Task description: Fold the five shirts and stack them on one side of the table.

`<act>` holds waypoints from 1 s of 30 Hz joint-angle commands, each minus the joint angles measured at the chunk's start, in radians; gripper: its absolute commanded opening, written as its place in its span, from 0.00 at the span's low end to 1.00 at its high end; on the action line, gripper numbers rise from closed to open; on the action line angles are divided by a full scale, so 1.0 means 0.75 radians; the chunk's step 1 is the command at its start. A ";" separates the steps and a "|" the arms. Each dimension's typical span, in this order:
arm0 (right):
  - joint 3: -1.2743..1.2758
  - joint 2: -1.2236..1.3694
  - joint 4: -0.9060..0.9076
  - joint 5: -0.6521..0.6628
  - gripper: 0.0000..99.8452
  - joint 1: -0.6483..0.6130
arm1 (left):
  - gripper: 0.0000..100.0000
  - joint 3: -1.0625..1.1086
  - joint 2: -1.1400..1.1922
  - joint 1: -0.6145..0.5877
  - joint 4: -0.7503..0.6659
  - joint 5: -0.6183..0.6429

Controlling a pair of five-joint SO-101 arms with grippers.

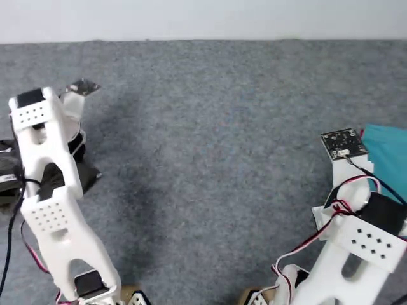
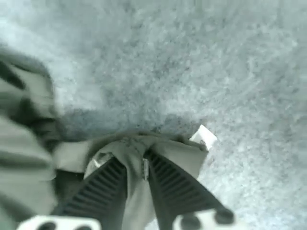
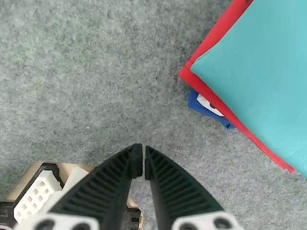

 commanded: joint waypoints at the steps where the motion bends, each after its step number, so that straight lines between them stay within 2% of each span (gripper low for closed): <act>1: -0.010 -0.019 0.054 -0.012 0.01 -0.005 | 0.01 -0.052 -0.254 0.080 0.035 0.080; 5: -0.010 -0.019 0.054 -0.012 0.01 -0.005 | 0.01 -0.048 -0.446 0.219 0.035 0.211; 11: -0.012 -0.019 0.054 -0.012 0.01 -0.005 | 0.01 -0.052 -0.653 0.520 0.033 0.358; 15: -0.012 -0.019 0.052 -0.014 0.01 -0.005 | 0.01 -0.052 -0.710 0.757 0.008 0.423; 21: -0.012 -0.019 0.052 -0.014 0.01 -0.005 | 0.01 -0.052 -0.720 1.052 -0.127 0.481; 26: -0.012 -0.019 0.052 -0.014 0.01 -0.005 | 0.01 -0.056 -0.724 1.205 -0.213 0.487; 30: -0.012 -0.019 0.052 -0.014 0.01 -0.005 | 0.01 -0.132 -0.726 1.227 -0.129 0.483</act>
